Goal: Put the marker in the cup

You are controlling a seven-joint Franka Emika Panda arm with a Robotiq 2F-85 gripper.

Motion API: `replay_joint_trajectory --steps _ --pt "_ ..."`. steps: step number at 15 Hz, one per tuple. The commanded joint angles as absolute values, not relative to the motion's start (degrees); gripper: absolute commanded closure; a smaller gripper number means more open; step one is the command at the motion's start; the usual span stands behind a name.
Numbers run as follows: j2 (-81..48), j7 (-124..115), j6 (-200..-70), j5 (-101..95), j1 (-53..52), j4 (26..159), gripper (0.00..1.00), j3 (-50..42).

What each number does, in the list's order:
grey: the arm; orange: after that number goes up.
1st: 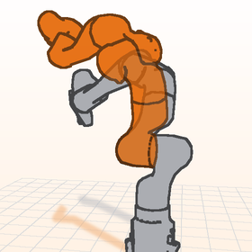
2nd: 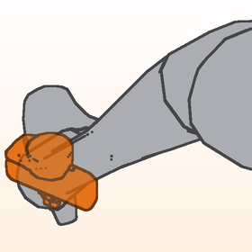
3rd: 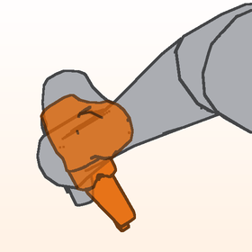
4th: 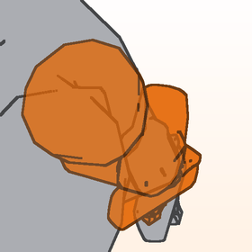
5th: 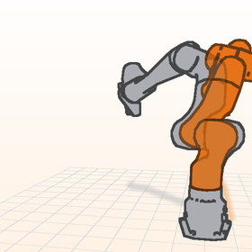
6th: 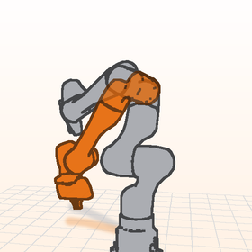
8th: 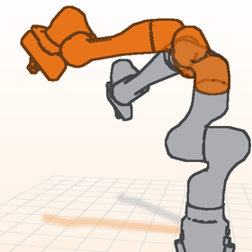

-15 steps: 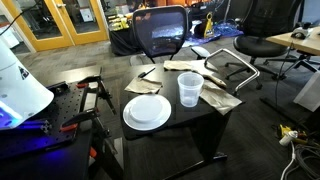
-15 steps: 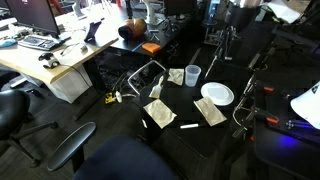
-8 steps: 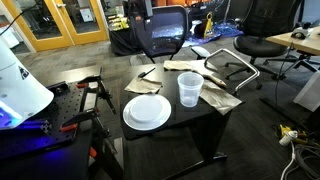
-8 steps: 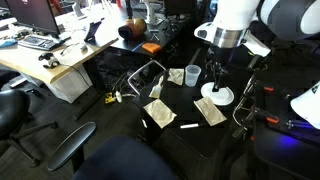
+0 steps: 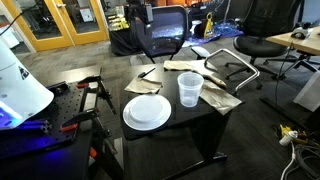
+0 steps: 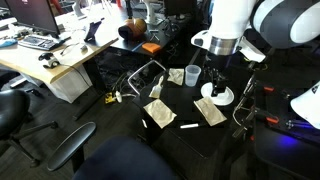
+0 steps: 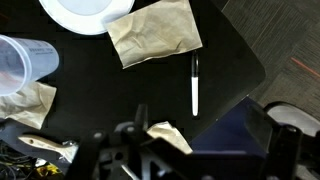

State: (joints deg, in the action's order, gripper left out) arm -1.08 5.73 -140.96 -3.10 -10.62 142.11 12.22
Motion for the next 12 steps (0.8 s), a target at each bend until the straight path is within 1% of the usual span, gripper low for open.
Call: replay_joint_trajectory --steps 1,5,12 --pt "-2.0 6.3 -141.2 -3.8 -10.7 141.7 0.00 11.8" --pt "-8.1 8.5 -143.6 -6.8 -10.8 139.7 0.00 11.8" --pt "-21.8 14.8 -155.6 -8.6 -10.5 134.9 0.00 12.5"
